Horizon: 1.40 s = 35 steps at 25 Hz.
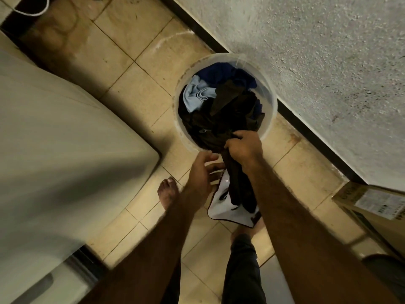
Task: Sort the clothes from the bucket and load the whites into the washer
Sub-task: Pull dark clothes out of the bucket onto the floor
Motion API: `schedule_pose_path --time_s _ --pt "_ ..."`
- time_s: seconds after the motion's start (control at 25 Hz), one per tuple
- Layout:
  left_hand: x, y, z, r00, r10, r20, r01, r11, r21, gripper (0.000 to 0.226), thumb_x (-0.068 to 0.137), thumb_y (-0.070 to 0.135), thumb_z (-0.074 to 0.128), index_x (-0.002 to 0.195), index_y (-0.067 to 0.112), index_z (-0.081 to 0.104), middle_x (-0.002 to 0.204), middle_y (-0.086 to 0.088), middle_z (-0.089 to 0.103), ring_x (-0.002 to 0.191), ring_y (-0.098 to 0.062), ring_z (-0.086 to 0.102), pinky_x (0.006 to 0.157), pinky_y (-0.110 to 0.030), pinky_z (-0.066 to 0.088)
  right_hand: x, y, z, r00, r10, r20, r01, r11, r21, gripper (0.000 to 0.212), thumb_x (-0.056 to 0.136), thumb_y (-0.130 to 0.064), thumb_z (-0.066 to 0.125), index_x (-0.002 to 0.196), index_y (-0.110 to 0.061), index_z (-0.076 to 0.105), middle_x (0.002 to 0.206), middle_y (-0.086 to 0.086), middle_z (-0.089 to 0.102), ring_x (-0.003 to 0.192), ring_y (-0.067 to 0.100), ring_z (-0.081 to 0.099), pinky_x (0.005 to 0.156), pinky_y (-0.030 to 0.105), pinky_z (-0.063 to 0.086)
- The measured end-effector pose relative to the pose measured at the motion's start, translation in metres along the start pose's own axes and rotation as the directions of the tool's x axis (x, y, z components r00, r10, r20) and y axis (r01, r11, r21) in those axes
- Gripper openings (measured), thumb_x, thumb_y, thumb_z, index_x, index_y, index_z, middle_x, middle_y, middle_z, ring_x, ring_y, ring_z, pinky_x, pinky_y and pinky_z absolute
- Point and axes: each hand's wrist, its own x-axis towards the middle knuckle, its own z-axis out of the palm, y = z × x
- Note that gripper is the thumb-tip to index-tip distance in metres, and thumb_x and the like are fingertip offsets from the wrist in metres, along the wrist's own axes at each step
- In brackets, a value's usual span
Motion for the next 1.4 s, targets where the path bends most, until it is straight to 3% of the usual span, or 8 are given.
schedule_pose_path --time_s 0.12,0.24,0.44,0.68,0.84,1.04,1.28,1.4 --pt "0.023 0.015 -0.004 0.984 -0.145 -0.101 0.150 0.988 0.037 0.069 0.092 0.068 0.049 0.124 0.009 0.060 0.103 -0.009 0.072 0.095 -0.025 0.069 0.073 -0.036 0.053 -0.014 -0.014 -0.010 0.994 -0.079 -0.069 0.088 0.987 0.135 0.011 0.076 -0.021 0.068 0.075 -0.031 0.073 0.074 -0.010 0.070 0.079 0.014 0.070 0.067 0.031 0.060" --pt "0.034 0.029 0.005 0.985 -0.145 0.091 0.150 0.988 -0.047 0.081 0.088 0.076 0.046 0.131 0.008 0.063 0.119 -0.013 0.073 0.109 -0.028 0.069 0.090 -0.043 0.056 -0.047 -0.012 -0.021 0.967 -0.218 -0.135 0.247 0.935 0.257 0.022 0.072 -0.023 0.067 0.089 -0.030 0.078 0.076 -0.015 0.075 0.072 0.002 0.071 0.060 0.017 0.056" --pt "0.040 0.042 0.043 0.991 -0.120 0.051 0.116 0.990 0.086 0.030 0.095 0.023 0.061 0.113 0.000 0.065 0.093 -0.016 0.068 0.074 -0.026 0.066 0.070 -0.035 0.055 -0.082 0.019 -0.023 0.993 -0.098 -0.071 0.115 0.944 0.309 0.015 0.079 -0.006 0.068 0.083 -0.019 0.077 0.073 -0.002 0.074 0.067 0.015 0.069 0.059 0.026 0.056" --pt "0.022 0.030 0.030 0.969 0.187 -0.162 -0.116 0.922 0.370 0.014 0.083 0.014 0.067 0.074 0.005 0.063 0.076 -0.017 0.066 0.069 -0.031 0.067 0.060 -0.037 0.055 -0.078 0.027 -0.022 0.988 0.062 -0.143 -0.038 0.985 0.166 0.069 0.067 -0.080 0.057 0.082 -0.012 0.063 0.074 -0.005 0.066 0.070 0.012 0.063 0.060 0.027 0.044" --pt "-0.011 0.020 0.018 0.909 0.396 0.132 -0.406 0.760 0.507 0.024 0.084 0.009 0.066 0.070 0.027 0.074 0.068 0.004 0.075 0.066 -0.013 0.074 0.059 -0.033 0.061 -0.049 0.004 -0.019 0.993 0.082 0.082 -0.097 0.974 0.203 0.062 0.079 -0.066 0.069 0.117 -0.017 0.067 0.111 0.002 0.072 0.098 0.019 0.068 0.081 0.036 0.058" --pt "-0.019 0.016 0.006 0.865 0.420 0.275 -0.482 0.545 0.686 0.017 0.088 0.003 0.056 0.076 0.007 0.068 0.064 -0.011 0.067 0.055 -0.029 0.065 0.057 -0.043 0.055 -0.015 -0.032 -0.008 0.848 0.321 0.422 -0.393 0.915 0.093 0.070 0.073 -0.046 0.086 0.127 -0.008 0.063 0.124 0.011 0.067 0.114 0.033 0.063 0.101 0.048 0.054" --pt "-0.021 0.014 0.019 0.752 0.597 0.280 -0.621 0.497 0.606 0.009 0.089 0.001 0.061 0.096 0.003 0.066 0.079 -0.012 0.069 0.069 -0.025 0.068 0.062 -0.040 0.057 -0.007 -0.035 0.006 0.997 -0.080 -0.020 0.083 0.968 0.238 0.025 0.081 -0.012 0.066 0.101 0.004 0.071 0.095 0.022 0.072 0.087 0.026 0.069 0.073 0.037 0.058" --pt "-0.021 0.005 0.019 0.751 0.608 0.257 -0.630 0.544 0.554 0.021 0.088 -0.001 0.062 0.108 0.003 0.065 0.088 -0.015 0.069 0.079 -0.030 0.070 0.068 -0.046 0.059 -0.015 -0.028 0.006 0.991 -0.131 -0.015 0.131 0.963 0.237 0.010 0.084 -0.009 0.063 0.081 -0.001 0.068 0.068 0.007 0.063 0.070 0.018 0.060 0.054 0.022 0.046"
